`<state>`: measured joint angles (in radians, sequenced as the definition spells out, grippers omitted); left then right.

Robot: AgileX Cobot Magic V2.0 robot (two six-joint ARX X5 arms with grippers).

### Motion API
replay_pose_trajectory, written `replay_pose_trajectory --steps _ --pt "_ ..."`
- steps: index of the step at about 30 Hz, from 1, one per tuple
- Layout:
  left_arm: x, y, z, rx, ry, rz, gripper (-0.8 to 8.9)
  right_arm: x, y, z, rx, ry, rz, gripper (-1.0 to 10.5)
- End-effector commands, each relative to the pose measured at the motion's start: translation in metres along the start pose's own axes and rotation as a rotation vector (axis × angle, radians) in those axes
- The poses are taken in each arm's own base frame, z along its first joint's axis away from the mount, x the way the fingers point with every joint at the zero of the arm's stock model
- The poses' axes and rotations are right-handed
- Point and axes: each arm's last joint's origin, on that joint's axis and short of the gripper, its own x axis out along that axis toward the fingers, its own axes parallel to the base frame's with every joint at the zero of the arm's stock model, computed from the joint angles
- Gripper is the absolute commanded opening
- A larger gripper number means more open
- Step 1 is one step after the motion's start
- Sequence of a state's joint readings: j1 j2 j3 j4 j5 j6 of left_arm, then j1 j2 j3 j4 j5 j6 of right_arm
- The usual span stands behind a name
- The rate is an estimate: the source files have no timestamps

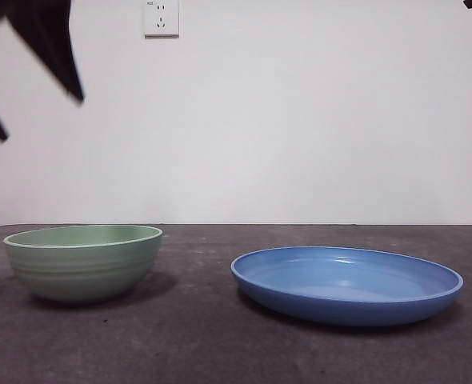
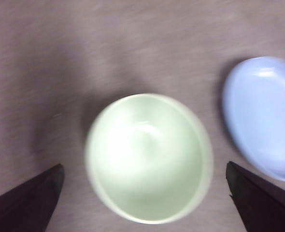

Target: Place the green bowl on the blue plate

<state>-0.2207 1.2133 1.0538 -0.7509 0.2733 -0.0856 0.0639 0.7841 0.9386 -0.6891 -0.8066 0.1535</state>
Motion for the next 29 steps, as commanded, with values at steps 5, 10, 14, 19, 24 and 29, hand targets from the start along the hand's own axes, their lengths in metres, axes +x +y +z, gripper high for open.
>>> replay_pose_trajectory --steps 5,10,14,19,24,29 --pt "0.045 0.016 0.008 -0.015 0.121 0.088 6.56 -0.002 0.003 0.005 -0.027 -0.013 0.001 6.1" --pt "0.080 0.028 0.006 -0.040 0.212 0.096 6.55 -0.002 0.003 0.005 -0.024 -0.013 0.002 6.1" --pt "0.099 0.035 0.003 -0.056 0.262 0.102 6.52 -0.002 0.003 0.005 -0.023 -0.012 0.008 6.1" --pt "0.115 0.041 -0.002 -0.072 0.313 0.106 5.83 -0.002 0.003 0.005 -0.024 -0.012 0.007 6.1" --pt "0.120 0.042 -0.003 -0.053 0.329 0.103 3.24 -0.002 0.003 0.005 -0.024 -0.012 0.007 6.1" --pt "0.120 0.042 -0.003 -0.051 0.331 0.103 0.93 -0.002 0.003 0.005 -0.024 -0.012 0.007 6.1"
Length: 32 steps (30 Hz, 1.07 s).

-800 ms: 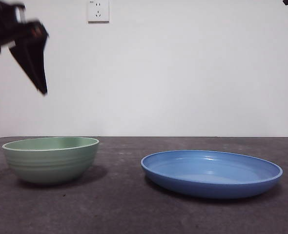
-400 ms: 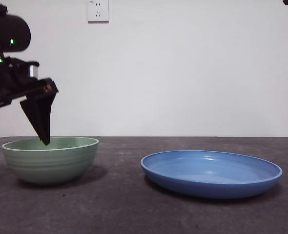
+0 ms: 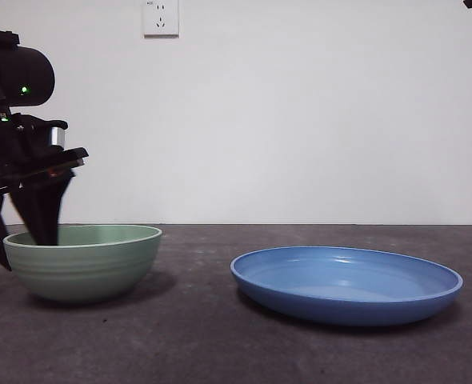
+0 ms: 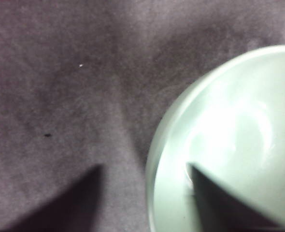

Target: Place the green bowl on the blue plate

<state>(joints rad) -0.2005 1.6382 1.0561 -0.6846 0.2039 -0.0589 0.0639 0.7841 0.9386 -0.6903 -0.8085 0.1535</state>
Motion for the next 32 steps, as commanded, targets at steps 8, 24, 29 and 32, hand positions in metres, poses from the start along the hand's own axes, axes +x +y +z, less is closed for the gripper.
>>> replay_pose_trajectory --steps 8,24,29,32 --pt "-0.004 -0.002 0.010 0.019 -0.014 0.003 0.15 -0.002 0.003 0.005 -0.025 -0.013 0.006 6.1" --pt "-0.059 -0.083 0.063 0.133 -0.098 -0.073 0.15 -0.002 0.003 0.005 -0.025 -0.014 0.006 6.1" --pt "-0.046 -0.129 0.078 0.234 -0.070 -0.111 0.15 -0.002 0.003 0.005 -0.025 -0.014 0.006 6.1" --pt "-0.031 -0.156 0.083 0.290 -0.045 -0.130 0.15 -0.002 0.003 0.005 -0.025 -0.013 0.006 6.1"
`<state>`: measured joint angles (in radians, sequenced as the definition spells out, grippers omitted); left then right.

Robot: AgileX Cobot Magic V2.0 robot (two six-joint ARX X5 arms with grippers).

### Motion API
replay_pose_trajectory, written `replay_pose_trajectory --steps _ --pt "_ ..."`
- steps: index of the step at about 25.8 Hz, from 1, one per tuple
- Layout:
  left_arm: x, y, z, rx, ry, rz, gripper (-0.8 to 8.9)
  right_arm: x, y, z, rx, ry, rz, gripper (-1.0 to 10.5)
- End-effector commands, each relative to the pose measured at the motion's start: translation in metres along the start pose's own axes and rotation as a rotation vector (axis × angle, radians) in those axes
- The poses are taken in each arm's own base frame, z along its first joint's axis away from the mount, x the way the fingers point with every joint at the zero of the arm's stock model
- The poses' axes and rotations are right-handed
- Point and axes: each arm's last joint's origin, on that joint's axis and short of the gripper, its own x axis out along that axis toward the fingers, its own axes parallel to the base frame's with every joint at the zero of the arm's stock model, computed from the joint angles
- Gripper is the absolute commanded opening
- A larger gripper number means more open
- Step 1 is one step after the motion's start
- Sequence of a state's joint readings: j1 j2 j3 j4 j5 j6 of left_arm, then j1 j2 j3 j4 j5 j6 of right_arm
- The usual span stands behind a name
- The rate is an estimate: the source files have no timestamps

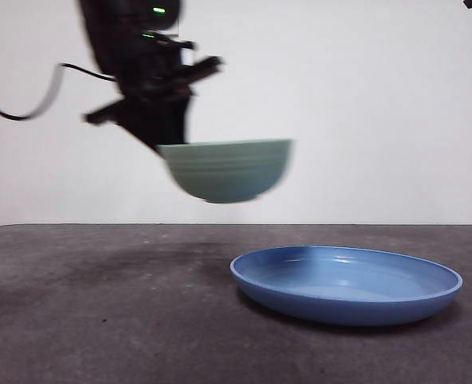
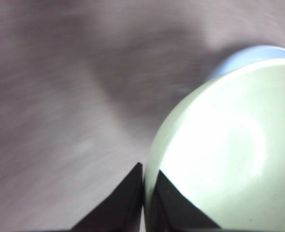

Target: Place the green bowl on the blue plate

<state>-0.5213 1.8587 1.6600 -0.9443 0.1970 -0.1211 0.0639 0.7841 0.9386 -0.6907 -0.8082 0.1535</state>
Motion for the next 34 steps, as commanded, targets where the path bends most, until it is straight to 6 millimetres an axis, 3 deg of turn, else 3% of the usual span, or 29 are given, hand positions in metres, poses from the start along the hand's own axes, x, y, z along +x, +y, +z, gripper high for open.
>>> replay_pose_trajectory --steps 1,11,17,29,34 --pt "0.018 -0.022 0.013 0.048 0.011 -0.025 0.15 -0.002 0.003 0.005 -0.025 -0.014 0.006 6.1" --pt "0.070 -0.074 0.026 0.160 0.064 -0.070 0.15 -0.002 0.003 0.005 -0.026 -0.014 0.006 6.1" --pt "0.106 -0.083 0.017 0.176 0.146 -0.066 0.15 -0.002 0.003 0.005 -0.026 -0.014 0.006 6.1" --pt "0.111 -0.081 0.017 0.201 0.159 -0.064 0.35 -0.002 0.003 0.005 -0.025 -0.014 0.006 6.1" --pt "0.083 -0.087 0.033 0.205 0.109 -0.072 3.74 -0.002 0.003 0.005 -0.025 -0.014 0.006 6.1"
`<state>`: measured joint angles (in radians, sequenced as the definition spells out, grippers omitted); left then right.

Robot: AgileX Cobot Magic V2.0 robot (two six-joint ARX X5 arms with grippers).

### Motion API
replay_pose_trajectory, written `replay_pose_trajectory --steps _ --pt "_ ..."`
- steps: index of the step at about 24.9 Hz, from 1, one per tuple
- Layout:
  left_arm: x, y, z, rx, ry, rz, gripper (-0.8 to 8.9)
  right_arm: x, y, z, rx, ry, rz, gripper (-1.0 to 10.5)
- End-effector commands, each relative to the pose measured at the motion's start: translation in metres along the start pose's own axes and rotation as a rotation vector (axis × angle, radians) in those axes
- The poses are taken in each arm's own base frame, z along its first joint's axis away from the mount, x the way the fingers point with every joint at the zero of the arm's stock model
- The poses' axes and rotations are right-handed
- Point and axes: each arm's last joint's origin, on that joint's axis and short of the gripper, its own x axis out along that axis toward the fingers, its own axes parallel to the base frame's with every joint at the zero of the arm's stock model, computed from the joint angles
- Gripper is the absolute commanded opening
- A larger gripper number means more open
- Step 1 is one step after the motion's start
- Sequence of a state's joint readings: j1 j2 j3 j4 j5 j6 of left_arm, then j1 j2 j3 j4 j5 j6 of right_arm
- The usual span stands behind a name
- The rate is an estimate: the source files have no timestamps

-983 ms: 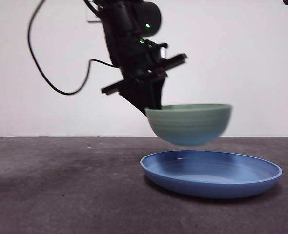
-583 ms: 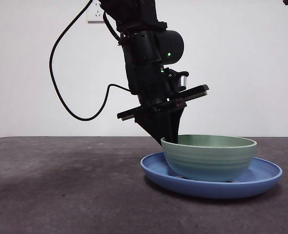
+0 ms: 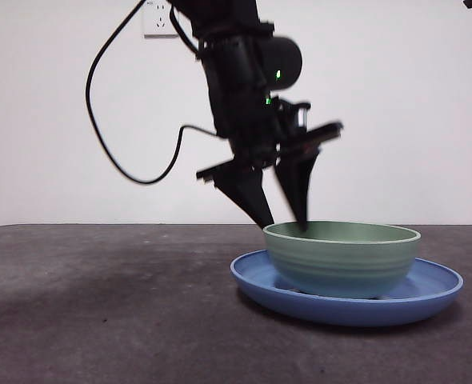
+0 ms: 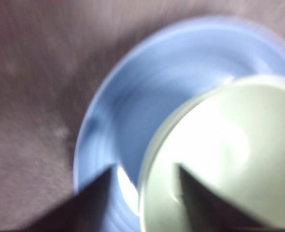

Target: Place the green bowl on the blue plate

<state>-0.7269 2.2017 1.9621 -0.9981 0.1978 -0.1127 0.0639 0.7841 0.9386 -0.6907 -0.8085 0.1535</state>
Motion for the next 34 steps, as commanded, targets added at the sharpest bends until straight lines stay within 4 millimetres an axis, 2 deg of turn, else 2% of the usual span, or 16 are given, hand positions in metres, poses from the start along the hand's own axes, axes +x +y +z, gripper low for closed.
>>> replay_pose_trajectory --steps 1,4,7,11,13,15,19,24,28,34 --pt "-0.018 -0.007 0.011 0.031 -0.033 -0.007 3.89 -0.002 0.003 0.005 -0.025 -0.013 0.006 6.1" --pt "-0.056 -0.015 0.009 0.069 0.004 -0.033 4.14 -0.002 0.003 0.005 -0.025 -0.013 0.006 6.1" --pt "-0.098 -0.022 -0.004 0.112 -0.003 -0.037 4.16 -0.002 0.003 0.005 -0.024 -0.013 0.006 6.1" --pt "-0.167 -0.030 -0.030 0.138 -0.080 -0.039 4.16 -0.002 0.003 0.005 -0.025 -0.013 0.006 6.1" --pt "-0.203 -0.034 -0.049 0.157 -0.150 -0.041 4.48 -0.002 0.003 0.005 -0.025 -0.014 0.005 6.1" --pt "-0.232 -0.037 -0.070 0.164 -0.198 -0.041 5.47 -0.002 0.003 0.005 -0.025 -0.013 0.006 6.1" --pt "-0.277 -0.039 -0.121 0.223 -0.299 -0.036 5.62 -0.002 0.003 0.005 -0.024 -0.014 0.005 6.1" --pt "-0.292 -0.037 -0.176 0.281 -0.417 -0.030 5.61 -0.002 0.003 0.005 -0.025 -0.014 0.005 6.1" --pt "-0.289 -0.032 -0.218 0.299 -0.514 -0.031 5.62 -0.002 0.003 0.005 -0.025 -0.014 0.005 6.1" --pt "-0.279 -0.025 -0.266 0.255 -0.640 -0.054 5.62 -0.002 0.003 0.005 -0.024 -0.013 0.006 6.1"
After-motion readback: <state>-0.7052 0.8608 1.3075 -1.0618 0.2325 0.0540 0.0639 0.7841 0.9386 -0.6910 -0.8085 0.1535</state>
